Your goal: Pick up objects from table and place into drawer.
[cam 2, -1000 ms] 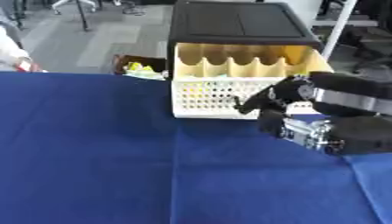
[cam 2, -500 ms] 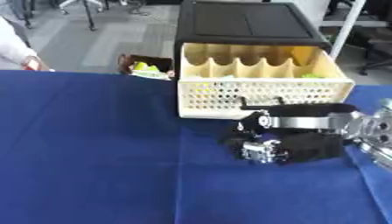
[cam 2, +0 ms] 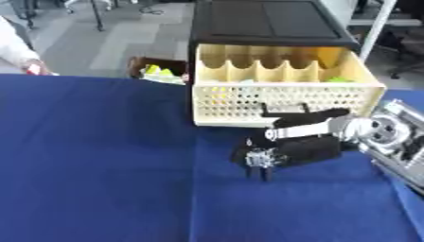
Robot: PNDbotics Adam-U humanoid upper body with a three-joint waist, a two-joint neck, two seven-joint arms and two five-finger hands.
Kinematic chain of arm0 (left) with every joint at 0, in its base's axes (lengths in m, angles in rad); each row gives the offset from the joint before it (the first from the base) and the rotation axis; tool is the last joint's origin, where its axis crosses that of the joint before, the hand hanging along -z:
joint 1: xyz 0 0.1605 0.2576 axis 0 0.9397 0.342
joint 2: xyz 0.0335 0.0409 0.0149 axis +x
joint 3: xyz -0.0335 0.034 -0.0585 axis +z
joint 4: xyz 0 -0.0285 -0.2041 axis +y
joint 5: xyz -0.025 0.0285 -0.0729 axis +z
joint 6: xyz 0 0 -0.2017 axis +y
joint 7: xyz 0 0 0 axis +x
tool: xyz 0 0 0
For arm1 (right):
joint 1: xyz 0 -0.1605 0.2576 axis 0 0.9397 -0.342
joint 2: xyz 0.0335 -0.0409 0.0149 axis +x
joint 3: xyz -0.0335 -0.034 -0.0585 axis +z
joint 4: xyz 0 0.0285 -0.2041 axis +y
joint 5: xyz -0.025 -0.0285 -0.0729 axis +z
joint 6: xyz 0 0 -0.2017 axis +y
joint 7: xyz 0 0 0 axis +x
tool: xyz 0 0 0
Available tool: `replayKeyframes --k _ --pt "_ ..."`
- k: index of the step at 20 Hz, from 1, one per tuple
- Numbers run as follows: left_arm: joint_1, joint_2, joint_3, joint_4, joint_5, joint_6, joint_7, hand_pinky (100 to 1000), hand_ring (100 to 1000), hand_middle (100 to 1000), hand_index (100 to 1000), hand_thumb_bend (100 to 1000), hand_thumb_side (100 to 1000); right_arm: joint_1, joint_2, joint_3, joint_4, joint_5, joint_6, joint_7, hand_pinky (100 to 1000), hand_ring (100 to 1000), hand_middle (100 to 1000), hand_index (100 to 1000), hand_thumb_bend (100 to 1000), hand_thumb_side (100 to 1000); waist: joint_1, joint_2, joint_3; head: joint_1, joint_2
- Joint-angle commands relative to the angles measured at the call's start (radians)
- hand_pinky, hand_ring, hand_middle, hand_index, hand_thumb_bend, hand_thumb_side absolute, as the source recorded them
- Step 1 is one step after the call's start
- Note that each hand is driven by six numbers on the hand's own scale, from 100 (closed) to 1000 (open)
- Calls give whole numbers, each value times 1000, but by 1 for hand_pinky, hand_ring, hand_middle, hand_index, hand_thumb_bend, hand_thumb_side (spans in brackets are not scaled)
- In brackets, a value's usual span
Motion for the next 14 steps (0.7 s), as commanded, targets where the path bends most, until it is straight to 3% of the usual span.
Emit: replayKeyframes --k 1,7,14 --pt "-4 7 17 -20 -13 1 -5 291 491 489 751 100 768 -24 2 -29 60 47 -14 53 880 736 703 918 100 1000 3 -16 0 -4 -11" --pt "5 -3 21 -20 -31 9 -7 290 491 488 751 100 777 -32 29 -54 152 121 -81 90 877 734 702 915 100 1000 3 -13 -1 -6 -16" --pt "14 -13 25 -20 -45 10 -15 289 492 488 752 100 777 -61 77 -71 261 180 -119 91 870 733 705 912 100 1000 5 -10 5 -10 -18"
